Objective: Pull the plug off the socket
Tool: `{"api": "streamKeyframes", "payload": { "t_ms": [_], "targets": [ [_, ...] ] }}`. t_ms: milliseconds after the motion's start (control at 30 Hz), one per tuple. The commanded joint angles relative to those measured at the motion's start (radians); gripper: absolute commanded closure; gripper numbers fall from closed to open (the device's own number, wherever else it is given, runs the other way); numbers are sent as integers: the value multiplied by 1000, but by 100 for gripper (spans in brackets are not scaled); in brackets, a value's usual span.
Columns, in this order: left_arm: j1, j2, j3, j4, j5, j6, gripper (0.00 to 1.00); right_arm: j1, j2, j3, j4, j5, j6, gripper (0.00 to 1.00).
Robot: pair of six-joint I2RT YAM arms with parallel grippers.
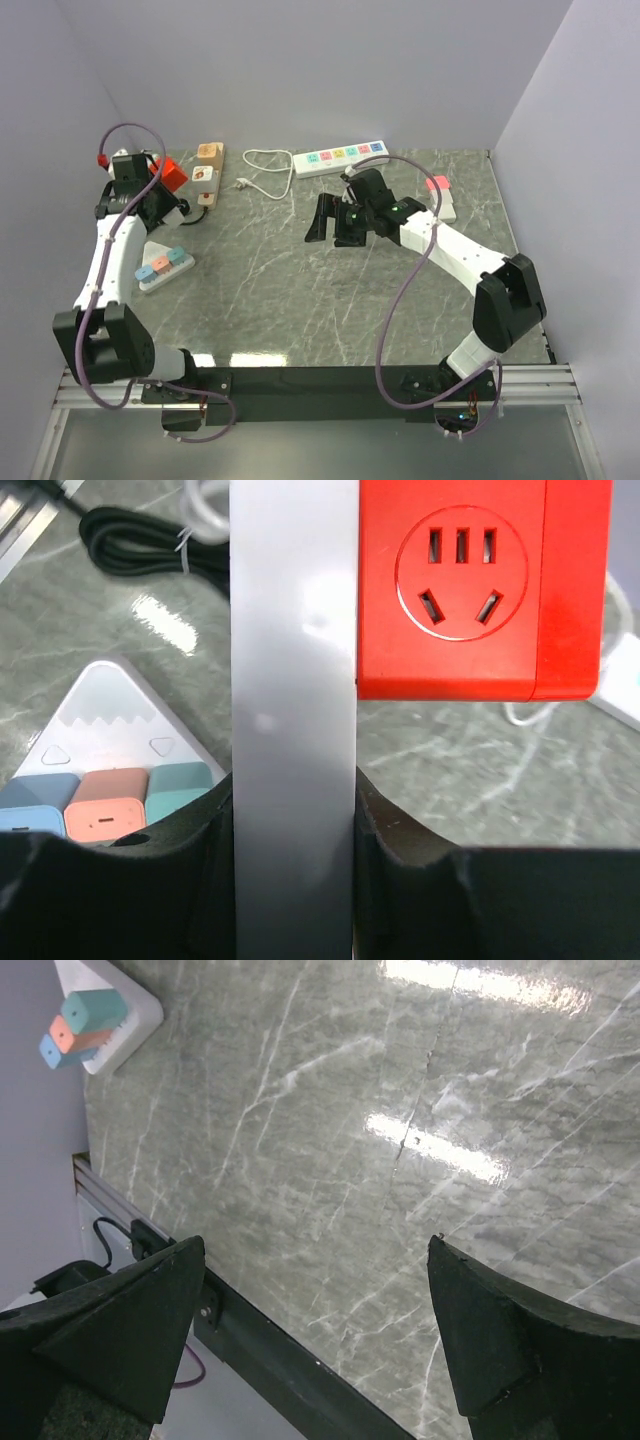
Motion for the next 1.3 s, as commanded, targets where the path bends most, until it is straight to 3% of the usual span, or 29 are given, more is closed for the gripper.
{"api": "streamKeyframes", "payload": {
  "t_ms": [0,133,233,367,467,567,767,900,1000,1267],
  "targets": [
    [-7,-114,84,46,57,30,99,3,-79,-7,-4,22,-16,2],
    [-33,-197,101,40,157,64,99,-6,-114,-23,-8,35,-10,2],
    [-60,-240,86,25,344,99,99,-14,-143,-39,-11,49,1,2],
    [-143,-299,-77,62,527,101,99,-23,-188,-56,-21,83,16,2],
    [-307,-356,-229,124,492,78,99,-35,-208,-72,-16,92,36,0],
    [-370,-369,-346,187,467,30,99,-50,-217,-93,-5,103,70,0],
    [-555,-317,-457,316,371,-59,99,-107,-217,-148,30,83,125,0],
    [-668,-199,-466,408,265,-102,99,-121,-200,-176,56,62,162,0],
    [-750,-108,-478,469,198,-131,99,-122,-197,-236,131,19,224,0],
    [-876,56,-475,578,162,-228,99,-136,-239,-536,560,-84,488,0]
  ]
}}
